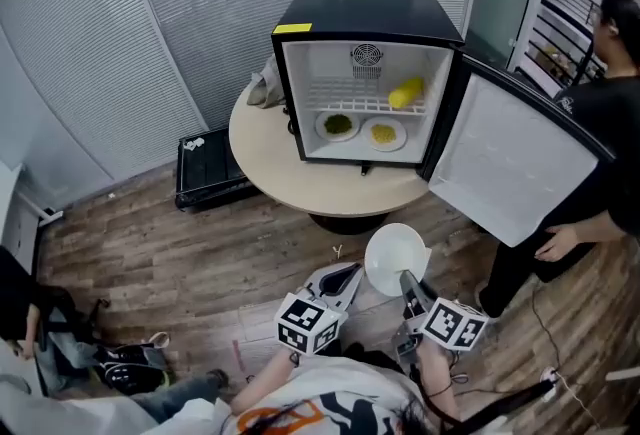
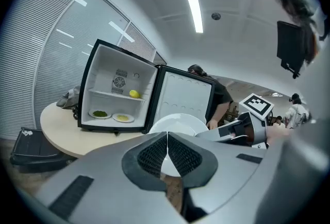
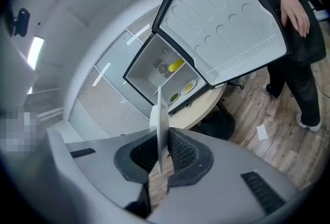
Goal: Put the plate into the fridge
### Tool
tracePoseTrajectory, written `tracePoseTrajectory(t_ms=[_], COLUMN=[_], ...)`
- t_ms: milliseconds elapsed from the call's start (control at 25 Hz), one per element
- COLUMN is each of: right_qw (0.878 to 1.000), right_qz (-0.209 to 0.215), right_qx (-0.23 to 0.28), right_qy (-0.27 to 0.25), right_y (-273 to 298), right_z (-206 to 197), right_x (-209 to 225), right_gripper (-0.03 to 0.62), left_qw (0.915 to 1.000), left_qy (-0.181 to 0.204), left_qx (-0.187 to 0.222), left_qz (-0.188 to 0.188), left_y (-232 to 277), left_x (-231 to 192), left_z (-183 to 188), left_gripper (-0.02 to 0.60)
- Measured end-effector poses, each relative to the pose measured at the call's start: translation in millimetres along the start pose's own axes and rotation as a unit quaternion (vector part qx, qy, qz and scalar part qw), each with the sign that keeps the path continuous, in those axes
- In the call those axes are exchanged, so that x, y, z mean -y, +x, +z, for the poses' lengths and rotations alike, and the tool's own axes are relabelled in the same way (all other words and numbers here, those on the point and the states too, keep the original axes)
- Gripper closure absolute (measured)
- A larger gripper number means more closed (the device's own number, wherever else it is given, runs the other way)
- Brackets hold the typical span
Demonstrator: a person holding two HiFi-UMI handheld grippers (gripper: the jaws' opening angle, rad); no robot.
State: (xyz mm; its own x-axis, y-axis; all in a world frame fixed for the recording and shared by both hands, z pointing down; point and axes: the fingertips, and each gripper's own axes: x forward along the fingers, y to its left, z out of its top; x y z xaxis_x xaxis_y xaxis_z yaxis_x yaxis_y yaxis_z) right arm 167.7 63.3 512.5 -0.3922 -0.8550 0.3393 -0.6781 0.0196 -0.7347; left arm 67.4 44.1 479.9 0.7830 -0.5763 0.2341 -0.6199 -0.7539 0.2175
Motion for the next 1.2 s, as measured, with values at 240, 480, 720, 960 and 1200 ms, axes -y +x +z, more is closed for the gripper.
tracePoseTrajectory(t_ms=[240, 480, 720, 960, 1200], right_qw=[1.000, 1.000, 0.999, 0.999, 0.998], right_qz=[0.003, 0.011, 0.016, 0.018, 0.002], right_qx=[-0.011, -0.026, -0.036, -0.048, -0.057], right_qy=[0.001, 0.004, 0.005, 0.001, -0.006], right_y=[1.2, 10.8, 27.2, 61.3, 94.6], right_z=[-1.3, -8.1, -8.2, -4.4, 10.9], right_x=[-2.9, -4.3, -10.0, -13.3, -15.4], right_gripper=[0.560, 0.560, 0.560, 0.560, 0.560], left_qw=[1.0000, 0.9999, 0.9995, 0.9994, 0.9991], left_qy=[-0.007, -0.009, -0.016, -0.020, -0.029], left_qx=[-0.002, -0.006, -0.004, -0.002, -0.006], left_qz=[-0.002, 0.012, 0.027, 0.030, 0.030], left_y=[0.9, -4.5, -7.0, 4.2, 23.9], left_x=[2.5, -7.4, -24.7, -53.1, -91.7], left_z=[1.3, -2.1, 1.6, 10.0, 21.7], left_gripper=[0.568, 0.568, 0.568, 0.568, 0.568])
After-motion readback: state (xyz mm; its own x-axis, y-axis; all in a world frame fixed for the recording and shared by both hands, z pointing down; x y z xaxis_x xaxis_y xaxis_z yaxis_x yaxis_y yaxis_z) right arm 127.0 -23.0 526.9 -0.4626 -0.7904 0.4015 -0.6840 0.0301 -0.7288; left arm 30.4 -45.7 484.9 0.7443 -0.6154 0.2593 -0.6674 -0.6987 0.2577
